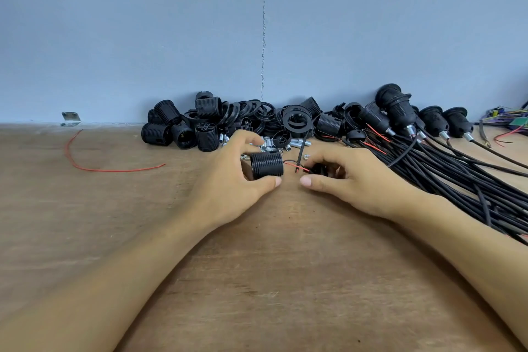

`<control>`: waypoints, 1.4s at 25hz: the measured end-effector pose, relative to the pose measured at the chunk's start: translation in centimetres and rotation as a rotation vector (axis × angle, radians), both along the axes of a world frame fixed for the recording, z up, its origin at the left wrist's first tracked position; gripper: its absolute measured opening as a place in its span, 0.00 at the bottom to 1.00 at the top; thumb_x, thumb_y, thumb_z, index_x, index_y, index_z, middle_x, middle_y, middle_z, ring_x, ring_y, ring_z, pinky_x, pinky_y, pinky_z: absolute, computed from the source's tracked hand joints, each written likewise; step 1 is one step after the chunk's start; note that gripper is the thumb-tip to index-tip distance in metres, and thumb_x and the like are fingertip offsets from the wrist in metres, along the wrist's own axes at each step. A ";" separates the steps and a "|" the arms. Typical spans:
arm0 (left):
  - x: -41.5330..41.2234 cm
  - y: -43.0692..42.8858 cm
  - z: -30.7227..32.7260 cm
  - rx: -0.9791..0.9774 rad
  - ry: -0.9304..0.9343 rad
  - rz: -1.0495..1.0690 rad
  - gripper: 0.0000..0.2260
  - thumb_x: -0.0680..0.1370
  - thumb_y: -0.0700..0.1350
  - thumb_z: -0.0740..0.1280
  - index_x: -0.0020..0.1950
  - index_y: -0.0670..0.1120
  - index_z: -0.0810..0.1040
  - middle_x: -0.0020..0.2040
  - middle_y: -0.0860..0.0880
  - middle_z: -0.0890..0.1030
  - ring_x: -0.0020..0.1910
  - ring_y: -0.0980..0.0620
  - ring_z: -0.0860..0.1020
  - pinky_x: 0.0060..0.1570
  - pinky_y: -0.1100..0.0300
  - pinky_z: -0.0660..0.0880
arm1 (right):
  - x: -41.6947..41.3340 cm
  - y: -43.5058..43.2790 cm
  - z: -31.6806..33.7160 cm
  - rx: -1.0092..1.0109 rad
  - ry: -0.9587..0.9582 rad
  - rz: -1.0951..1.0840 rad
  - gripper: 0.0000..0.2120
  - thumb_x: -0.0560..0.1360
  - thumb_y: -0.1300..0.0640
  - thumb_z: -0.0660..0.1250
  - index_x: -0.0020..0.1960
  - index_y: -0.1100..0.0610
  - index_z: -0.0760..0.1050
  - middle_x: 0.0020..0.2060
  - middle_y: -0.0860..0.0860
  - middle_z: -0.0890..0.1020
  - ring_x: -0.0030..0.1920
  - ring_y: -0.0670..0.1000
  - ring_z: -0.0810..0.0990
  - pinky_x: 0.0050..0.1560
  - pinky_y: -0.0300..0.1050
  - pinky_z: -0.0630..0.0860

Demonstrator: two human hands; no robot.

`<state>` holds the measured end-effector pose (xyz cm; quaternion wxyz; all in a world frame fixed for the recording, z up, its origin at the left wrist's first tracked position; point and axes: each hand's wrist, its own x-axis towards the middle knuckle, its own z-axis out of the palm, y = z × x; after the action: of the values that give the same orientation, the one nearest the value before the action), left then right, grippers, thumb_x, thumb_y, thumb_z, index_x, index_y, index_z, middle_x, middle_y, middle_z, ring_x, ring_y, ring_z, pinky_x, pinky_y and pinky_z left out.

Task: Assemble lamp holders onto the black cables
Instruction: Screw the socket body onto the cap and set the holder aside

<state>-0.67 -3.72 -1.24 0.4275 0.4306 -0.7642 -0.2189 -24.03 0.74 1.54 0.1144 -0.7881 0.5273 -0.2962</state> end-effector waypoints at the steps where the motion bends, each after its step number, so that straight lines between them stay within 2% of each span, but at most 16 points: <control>1: 0.1 0.0 -0.1 0.002 0.020 -0.003 0.21 0.69 0.51 0.81 0.55 0.60 0.74 0.52 0.59 0.82 0.44 0.59 0.79 0.47 0.61 0.73 | 0.1 0.0 0.0 -0.014 0.005 0.000 0.13 0.76 0.42 0.67 0.55 0.49 0.81 0.49 0.44 0.83 0.48 0.44 0.80 0.49 0.41 0.74; 2: 0.1 -0.1 -0.1 0.005 0.044 -0.017 0.20 0.69 0.50 0.81 0.53 0.60 0.75 0.52 0.59 0.82 0.43 0.58 0.79 0.46 0.61 0.74 | 0.3 0.0 -0.1 -0.022 0.000 -0.013 0.15 0.77 0.41 0.64 0.56 0.49 0.81 0.49 0.44 0.83 0.48 0.45 0.80 0.51 0.44 0.75; 4: 0.2 0.0 0.0 0.011 0.089 -0.063 0.19 0.69 0.47 0.81 0.52 0.60 0.76 0.52 0.60 0.82 0.39 0.56 0.79 0.43 0.60 0.76 | 0.5 0.0 -0.2 -0.016 -0.062 -0.058 0.20 0.79 0.39 0.58 0.56 0.51 0.81 0.42 0.44 0.82 0.43 0.43 0.80 0.50 0.46 0.76; 7: 0.2 0.2 0.2 -0.025 0.076 -0.098 0.21 0.70 0.45 0.80 0.54 0.62 0.75 0.51 0.61 0.81 0.40 0.53 0.79 0.45 0.53 0.79 | 0.4 -0.1 -0.2 0.084 -0.141 -0.125 0.25 0.80 0.35 0.51 0.58 0.47 0.81 0.34 0.44 0.82 0.33 0.41 0.78 0.44 0.40 0.75; 9: 0.2 0.2 0.2 -0.080 0.038 -0.092 0.21 0.70 0.46 0.79 0.54 0.63 0.74 0.50 0.61 0.81 0.42 0.54 0.79 0.46 0.53 0.78 | 0.6 -0.1 -0.2 0.101 -0.110 -0.142 0.24 0.82 0.35 0.49 0.58 0.44 0.80 0.32 0.45 0.82 0.33 0.40 0.77 0.47 0.42 0.75; 13: 0.0 0.4 0.0 -0.133 0.000 -0.085 0.20 0.69 0.49 0.79 0.55 0.64 0.75 0.51 0.62 0.79 0.47 0.55 0.79 0.47 0.54 0.79 | 0.9 0.0 -0.2 0.059 -0.168 -0.200 0.22 0.81 0.34 0.51 0.48 0.49 0.74 0.32 0.44 0.83 0.33 0.41 0.80 0.47 0.52 0.78; 19: -0.3 0.3 -0.1 -0.106 0.027 -0.068 0.19 0.67 0.56 0.76 0.55 0.66 0.75 0.48 0.64 0.81 0.40 0.59 0.78 0.44 0.58 0.75 | 1.1 0.1 -0.2 0.049 -0.182 -0.263 0.29 0.77 0.29 0.48 0.43 0.52 0.72 0.29 0.49 0.81 0.31 0.45 0.77 0.44 0.51 0.76; 21: -0.2 0.1 -0.2 -0.043 0.048 -0.048 0.19 0.67 0.57 0.76 0.56 0.66 0.75 0.47 0.64 0.83 0.40 0.58 0.80 0.45 0.55 0.78 | 0.9 0.2 0.0 0.075 -0.241 -0.231 0.27 0.75 0.28 0.52 0.45 0.51 0.75 0.31 0.43 0.79 0.33 0.45 0.76 0.41 0.48 0.74; 22: -0.1 -0.1 -0.2 -0.013 0.064 -0.038 0.19 0.67 0.57 0.76 0.56 0.65 0.76 0.47 0.62 0.83 0.41 0.57 0.81 0.47 0.54 0.80 | 0.8 0.3 0.1 0.102 -0.259 -0.192 0.23 0.75 0.30 0.57 0.48 0.48 0.75 0.33 0.41 0.80 0.35 0.44 0.77 0.42 0.47 0.74; 24: 0.1 -0.3 -0.3 0.023 0.089 -0.017 0.19 0.67 0.57 0.76 0.56 0.64 0.78 0.46 0.59 0.84 0.42 0.56 0.82 0.50 0.53 0.80 | 0.4 0.3 0.1 0.162 -0.236 -0.115 0.16 0.73 0.39 0.71 0.55 0.46 0.74 0.42 0.43 0.83 0.40 0.46 0.77 0.49 0.49 0.77; 25: 0.1 -0.4 -0.3 0.032 0.100 -0.011 0.19 0.67 0.56 0.76 0.56 0.63 0.79 0.46 0.58 0.85 0.42 0.56 0.82 0.50 0.54 0.80 | 0.2 0.2 0.0 0.179 -0.210 -0.098 0.18 0.72 0.45 0.75 0.57 0.46 0.73 0.45 0.44 0.84 0.41 0.46 0.77 0.52 0.50 0.77; 27: 0.2 -0.5 -0.3 0.038 0.123 -0.014 0.18 0.68 0.53 0.78 0.56 0.62 0.80 0.46 0.58 0.85 0.41 0.56 0.82 0.49 0.59 0.79 | 0.1 0.0 -0.2 0.168 -0.188 -0.100 0.20 0.71 0.51 0.77 0.58 0.47 0.73 0.46 0.44 0.84 0.42 0.46 0.77 0.52 0.48 0.77; 30: 0.4 -0.5 -0.1 0.029 0.129 -0.040 0.21 0.70 0.45 0.80 0.56 0.64 0.79 0.49 0.59 0.85 0.41 0.57 0.82 0.50 0.59 0.78 | 0.0 -0.1 -0.4 0.112 -0.210 -0.083 0.16 0.73 0.47 0.75 0.58 0.49 0.76 0.40 0.46 0.83 0.38 0.42 0.77 0.45 0.35 0.73; 31: 0.4 -0.5 -0.1 0.025 0.127 -0.049 0.21 0.70 0.44 0.80 0.56 0.65 0.79 0.49 0.59 0.85 0.41 0.58 0.82 0.51 0.57 0.79 | 0.0 -0.1 -0.3 0.097 -0.197 -0.079 0.15 0.75 0.45 0.72 0.58 0.49 0.77 0.40 0.48 0.84 0.39 0.44 0.78 0.45 0.36 0.74; 33: 0.5 -0.5 0.0 0.024 0.130 -0.062 0.21 0.70 0.44 0.80 0.56 0.65 0.79 0.48 0.60 0.85 0.40 0.58 0.82 0.51 0.55 0.80 | 0.0 -0.1 -0.3 0.079 -0.173 -0.054 0.14 0.78 0.44 0.67 0.59 0.50 0.79 0.44 0.51 0.85 0.45 0.51 0.82 0.52 0.49 0.77; 35: 0.4 -0.4 0.0 0.035 0.120 -0.066 0.21 0.68 0.49 0.79 0.56 0.66 0.79 0.48 0.61 0.85 0.40 0.58 0.82 0.51 0.54 0.81 | 0.1 0.0 0.0 0.062 -0.123 -0.015 0.15 0.80 0.43 0.62 0.60 0.48 0.80 0.46 0.51 0.85 0.47 0.55 0.82 0.51 0.58 0.78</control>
<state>-0.28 -4.09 -1.26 0.4575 0.3987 -0.7470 -0.2715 -23.88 0.71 1.56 0.1689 -0.7606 0.5340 -0.3284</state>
